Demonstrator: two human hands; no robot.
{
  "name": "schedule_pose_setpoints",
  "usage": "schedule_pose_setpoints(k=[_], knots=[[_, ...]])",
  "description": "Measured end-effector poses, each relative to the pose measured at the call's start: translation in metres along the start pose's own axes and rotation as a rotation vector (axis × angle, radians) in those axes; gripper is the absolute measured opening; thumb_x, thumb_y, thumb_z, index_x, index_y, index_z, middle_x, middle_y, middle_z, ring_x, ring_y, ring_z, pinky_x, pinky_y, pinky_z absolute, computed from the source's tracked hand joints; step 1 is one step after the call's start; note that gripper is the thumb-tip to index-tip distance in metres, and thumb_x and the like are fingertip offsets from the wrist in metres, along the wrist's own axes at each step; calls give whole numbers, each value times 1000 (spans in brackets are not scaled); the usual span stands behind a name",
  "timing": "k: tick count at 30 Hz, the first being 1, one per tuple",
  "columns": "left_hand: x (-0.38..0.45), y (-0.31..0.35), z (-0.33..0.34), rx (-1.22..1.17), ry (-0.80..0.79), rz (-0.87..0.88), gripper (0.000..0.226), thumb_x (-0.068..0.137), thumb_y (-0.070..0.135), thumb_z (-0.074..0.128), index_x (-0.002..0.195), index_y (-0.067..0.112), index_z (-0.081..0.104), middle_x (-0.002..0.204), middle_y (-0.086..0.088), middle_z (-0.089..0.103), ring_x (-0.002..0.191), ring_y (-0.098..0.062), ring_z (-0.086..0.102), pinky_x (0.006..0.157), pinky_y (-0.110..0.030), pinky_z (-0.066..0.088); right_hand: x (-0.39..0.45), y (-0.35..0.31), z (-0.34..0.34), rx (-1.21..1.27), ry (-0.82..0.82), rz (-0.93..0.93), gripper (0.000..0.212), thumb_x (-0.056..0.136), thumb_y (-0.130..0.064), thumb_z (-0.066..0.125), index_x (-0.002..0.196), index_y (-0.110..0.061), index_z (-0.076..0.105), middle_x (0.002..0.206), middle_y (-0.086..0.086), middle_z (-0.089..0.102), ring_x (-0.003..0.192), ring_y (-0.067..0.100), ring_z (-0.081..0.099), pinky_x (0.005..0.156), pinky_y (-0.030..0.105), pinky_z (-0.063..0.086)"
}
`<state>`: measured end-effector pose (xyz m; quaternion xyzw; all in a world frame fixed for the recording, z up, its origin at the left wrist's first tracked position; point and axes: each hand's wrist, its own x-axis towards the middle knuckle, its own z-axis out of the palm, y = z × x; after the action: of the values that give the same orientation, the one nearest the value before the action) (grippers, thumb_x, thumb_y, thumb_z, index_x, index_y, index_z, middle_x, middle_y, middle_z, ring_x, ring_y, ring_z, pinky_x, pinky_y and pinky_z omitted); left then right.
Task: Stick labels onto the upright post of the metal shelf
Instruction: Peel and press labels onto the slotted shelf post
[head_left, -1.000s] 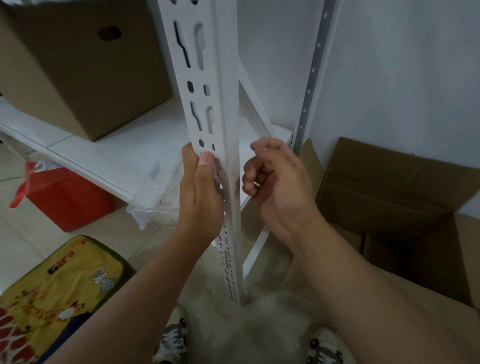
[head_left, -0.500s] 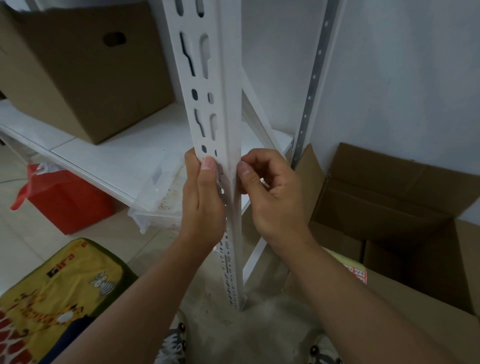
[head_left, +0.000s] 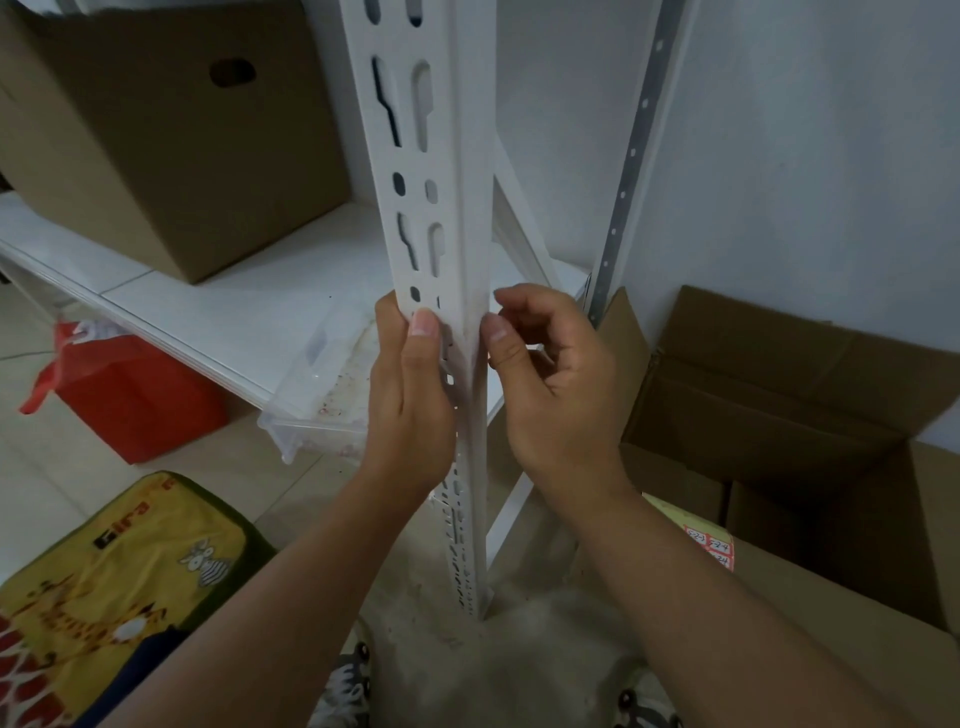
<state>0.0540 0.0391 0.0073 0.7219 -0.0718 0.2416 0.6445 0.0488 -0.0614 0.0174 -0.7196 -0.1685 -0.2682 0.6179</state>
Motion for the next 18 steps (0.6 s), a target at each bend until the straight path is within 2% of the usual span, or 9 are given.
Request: schedule_pose_setpoints(k=[4,8,10,13,16,18], knots=[[0,-1,1,-18,6,-2,20,93,44,26,100,31,40,82,31,56,84,3,58,72,-15,50,4,-2,-4,126,-74,122,12,94,-16,58,99,-26,63,92,-21,64,92,-1,63,75,10,49],[0,-1,2,-40,22,-8,21,92,42,28,100,27,40,81,27,55,80,2,56,71,-18,49,3,-1,-6,112,-62,134,14,95,-13,58,102,-21,67,95,-13,68,91,5,65,77,15,52],[-1,2,5,-28,36,18,40,88,48,32,113,18,41,93,17,53,85,0,54,73,-18,48,3,-1,-6,103,-55,165,15,94,-12,59,101,-21,69,94,-12,69,91,6,66,79,18,54],[-6,11,14,90,98,114,70,85,43,44,143,13,20,126,9,40,111,3,46,86,-12,44,3,-1,-8,173,-28,269,14,93,-10,59,100,-14,71,88,-9,72,87,9,69,78,25,57],[-3,16,21,255,188,191,86,90,36,60,150,10,5,147,15,21,132,9,27,97,-2,31,1,1,-12,243,1,370,18,97,-8,52,105,-8,68,78,-12,71,78,5,69,68,17,55],[1,16,20,365,217,193,91,91,37,63,152,11,0,158,1,17,140,1,21,100,3,23,-2,4,-14,221,19,400,21,98,-7,49,109,-11,66,75,-7,69,75,7,68,65,16,54]])
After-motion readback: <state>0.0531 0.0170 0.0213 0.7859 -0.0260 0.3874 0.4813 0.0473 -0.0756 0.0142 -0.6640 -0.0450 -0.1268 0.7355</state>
